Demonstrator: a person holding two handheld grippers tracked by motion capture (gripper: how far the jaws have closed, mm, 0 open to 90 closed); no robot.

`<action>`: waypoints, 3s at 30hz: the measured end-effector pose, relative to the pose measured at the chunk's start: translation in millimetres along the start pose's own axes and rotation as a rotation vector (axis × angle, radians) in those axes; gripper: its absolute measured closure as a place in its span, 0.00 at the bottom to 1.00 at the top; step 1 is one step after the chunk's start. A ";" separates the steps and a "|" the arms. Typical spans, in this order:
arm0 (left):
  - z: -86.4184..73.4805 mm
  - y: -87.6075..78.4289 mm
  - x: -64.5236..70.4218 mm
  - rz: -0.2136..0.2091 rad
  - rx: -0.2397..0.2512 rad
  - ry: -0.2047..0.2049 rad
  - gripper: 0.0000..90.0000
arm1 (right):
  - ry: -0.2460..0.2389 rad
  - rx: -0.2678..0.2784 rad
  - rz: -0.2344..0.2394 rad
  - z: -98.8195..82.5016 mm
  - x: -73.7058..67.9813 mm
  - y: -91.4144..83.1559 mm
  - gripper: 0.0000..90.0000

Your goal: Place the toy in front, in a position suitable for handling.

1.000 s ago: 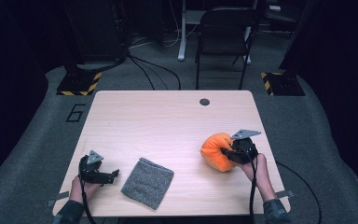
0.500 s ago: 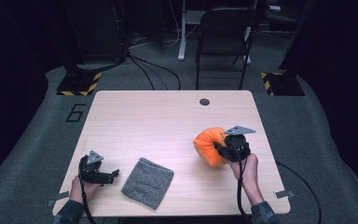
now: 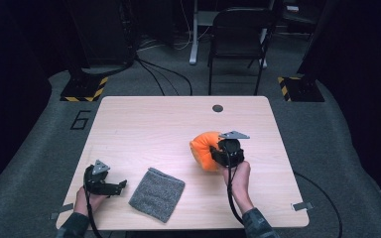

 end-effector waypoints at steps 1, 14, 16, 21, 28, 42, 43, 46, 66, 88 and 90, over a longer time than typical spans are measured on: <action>0.0 0.0 0.0 0.000 0.000 0.000 0.00 | 0.000 0.000 0.000 0.0 0.0 0.0 0.74; 0.0 0.0 0.0 -0.001 0.000 0.000 0.00 | 0.052 0.026 -0.053 -9.4 -19.6 28.5 0.71; 0.0 0.0 0.0 -0.001 0.000 0.000 0.00 | 0.055 0.035 -0.072 -10.2 -21.4 34.0 0.71; 0.0 0.0 0.0 -0.001 0.000 0.001 0.00 | 0.058 0.040 -0.088 -10.0 -22.0 40.7 0.71; 0.0 0.0 0.0 -0.002 0.000 0.001 0.00 | 0.022 0.021 -0.113 -19.6 -27.0 55.9 0.51; -0.1 0.0 0.0 -0.002 0.000 0.001 0.00 | -0.015 0.072 -0.010 4.7 -3.6 15.2 0.14; -0.1 0.0 0.0 -0.002 0.000 0.001 0.00 | -0.015 0.072 -0.010 4.7 -3.6 15.2 0.14; -0.1 -0.1 0.0 -0.002 -0.001 0.002 0.00 | -0.029 0.058 0.025 -2.2 11.4 -1.2 0.07; -0.1 -0.4 -0.1 -0.001 -0.003 0.003 0.00 | -0.025 0.041 0.056 -58.1 87.9 -73.0 0.00; 43.1 -28.1 64.6 -0.176 0.079 0.027 0.00 | -0.013 -0.032 0.039 -71.8 100.1 -74.8 0.00; 44.8 -27.7 77.5 -0.198 0.082 0.042 0.00 | -0.018 -0.035 0.036 -71.7 100.6 -75.3 0.00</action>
Point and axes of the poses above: each handheld gripper's, and its own axes: y roughly forward along the jaws, z roughly out of its top, x roughly to its right, the point moved 9 cm from there along y, roughly forward along the jaws, and after that the axes turned 15 degrees about x, right-handed, at the moved point
